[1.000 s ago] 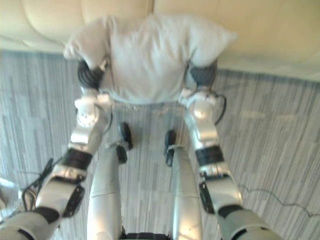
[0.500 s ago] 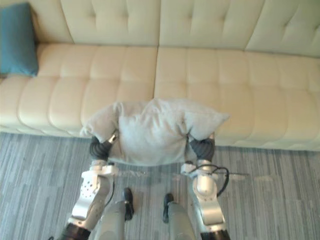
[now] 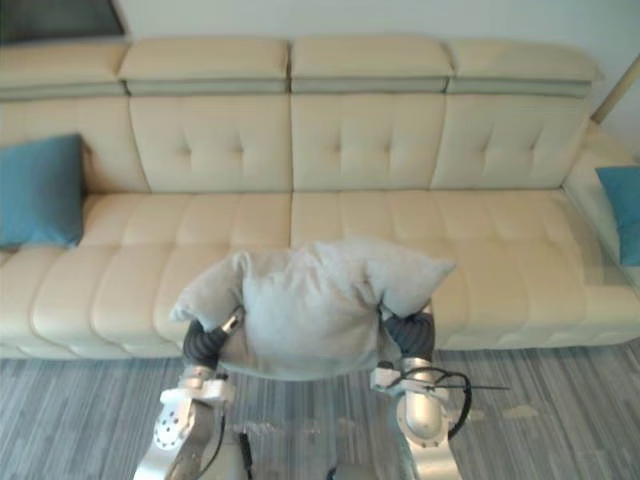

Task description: Pick up cushions and gather them together orderly.

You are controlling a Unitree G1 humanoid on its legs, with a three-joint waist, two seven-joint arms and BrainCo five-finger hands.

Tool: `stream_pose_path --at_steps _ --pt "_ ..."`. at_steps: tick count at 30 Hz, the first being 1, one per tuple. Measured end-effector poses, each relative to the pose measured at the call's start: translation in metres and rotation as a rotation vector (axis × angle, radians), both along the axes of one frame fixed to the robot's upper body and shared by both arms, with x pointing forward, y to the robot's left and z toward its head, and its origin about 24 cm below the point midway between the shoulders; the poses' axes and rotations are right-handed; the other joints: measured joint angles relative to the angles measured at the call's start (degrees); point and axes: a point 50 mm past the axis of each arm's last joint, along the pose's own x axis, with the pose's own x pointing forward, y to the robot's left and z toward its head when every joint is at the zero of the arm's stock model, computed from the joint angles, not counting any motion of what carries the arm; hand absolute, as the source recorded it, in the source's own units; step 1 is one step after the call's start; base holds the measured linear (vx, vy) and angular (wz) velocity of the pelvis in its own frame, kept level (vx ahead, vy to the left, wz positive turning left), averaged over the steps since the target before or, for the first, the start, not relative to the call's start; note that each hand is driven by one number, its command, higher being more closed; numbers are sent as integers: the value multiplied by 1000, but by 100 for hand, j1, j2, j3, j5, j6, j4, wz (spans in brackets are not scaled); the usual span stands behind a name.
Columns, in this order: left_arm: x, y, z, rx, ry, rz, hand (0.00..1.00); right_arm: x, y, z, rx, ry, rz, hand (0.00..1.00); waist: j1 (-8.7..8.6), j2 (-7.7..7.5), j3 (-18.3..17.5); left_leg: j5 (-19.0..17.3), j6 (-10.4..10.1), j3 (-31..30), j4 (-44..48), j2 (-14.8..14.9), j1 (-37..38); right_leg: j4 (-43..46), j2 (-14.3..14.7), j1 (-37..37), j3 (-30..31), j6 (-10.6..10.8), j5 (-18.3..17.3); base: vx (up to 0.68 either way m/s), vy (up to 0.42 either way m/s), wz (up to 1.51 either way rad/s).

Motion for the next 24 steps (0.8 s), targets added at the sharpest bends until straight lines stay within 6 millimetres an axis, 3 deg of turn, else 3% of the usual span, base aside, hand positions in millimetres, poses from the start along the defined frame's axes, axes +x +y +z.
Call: stream_pose_path --at_steps 1,2,3,4,5,7,8,9,10,13,17,18,19,21,24 --pt "-1 0 -2 2 15 -3 100 2 0 0 -7 -2 4 100 5 1 -2 -13 -84 -63 -707 -218 9 -172 -90 103 77 11 -5 298 255 -33" --pt "-2 0 -3 3 24 -2 100 5 -1 -1 -16 4 8 100 14 -10 -58 150 -228 -222 -1509 -434 36 -331 -170 173 164 45 -21 295 251 -43" --pt "-3 0 -4 3 30 0 100 8 -1 -3 -25 11 13 100 47 32 -147 437 -237 -322 -1974 -534 67 -417 -193 184 251 82 -40 294 232 -57" --pt "-4 3 -6 14 38 1 100 11 1 -9 -22 33 17 100 84 -63 -183 731 -77 -264 -2056 -685 186 -456 -328 244 434 171 -88 461 257 -44" --pt "-5 4 -8 18 48 3 100 11 1 -17 -21 72 17 100 34 -193 -251 619 149 -57 -2003 -837 271 -440 -500 327 594 422 61 485 250 -38" --pt "-5 3 -7 11 46 6 100 13 0 -26 -29 107 17 100 54 -197 -255 400 351 181 -1737 -862 355 265 -538 60 908 760 262 445 241 -32" --pt "-5 5 -7 16 45 10 100 16 1 -30 -33 127 23 100 37 -196 -253 336 454 283 -1808 -890 560 1120 -531 -300 924 1168 518 389 227 -39" --pt "-5 7 -8 23 47 12 100 18 2 -33 -40 142 29 100 32 -182 -243 290 530 322 -1937 -901 806 1782 -534 -521 941 1277 760 435 232 -43" --pt "-4 9 -10 31 57 20 100 22 2 -39 -47 167 36 100 31 -170 -237 277 551 365 -2124 -910 1192 2494 -529 -777 801 1179 735 314 139 -33" --pt "-2 11 -10 40 51 29 100 25 5 -41 -52 175 48 100 14 -135 -235 277 550 322 -2592 -856 1901 2910 -454 -1102 419 806 520 270 49 -19" --pt "12 9 -2 55 3 19 100 32 1 -32 -59 136 36 100 -109 -191 -249 275 537 69 -2820 -787 2087 1011 -93 -1479 347 656 608 203 -144 35" --pt "12 10 -2 61 3 17 100 33 1 -32 -59 133 39 100 -196 -262 -271 239 384 -72 -2810 -897 2140 -92 -33 -1259 473 627 1310 183 -223 62" --pt "14 9 -3 65 3 12 100 33 1 -31 -58 130 37 100 -253 -370 -227 59 159 -283 -2767 -1084 2277 -333 -117 -1130 506 456 1719 185 -196 39" --pt "15 3 -7 41 26 14 100 35 -6 -32 -99 139 36 100 -148 -51 -243 -123 3 -471 -2759 -829 2313 -507 100 -1011 473 398 1747 147 -114 -8" --pt "15 -1 -5 38 18 7 100 32 -11 -33 -104 150 22 100 -154 64 -271 -114 -10 -632 -3082 -636 2470 -932 289 -753 331 294 1846 83 -91 2"
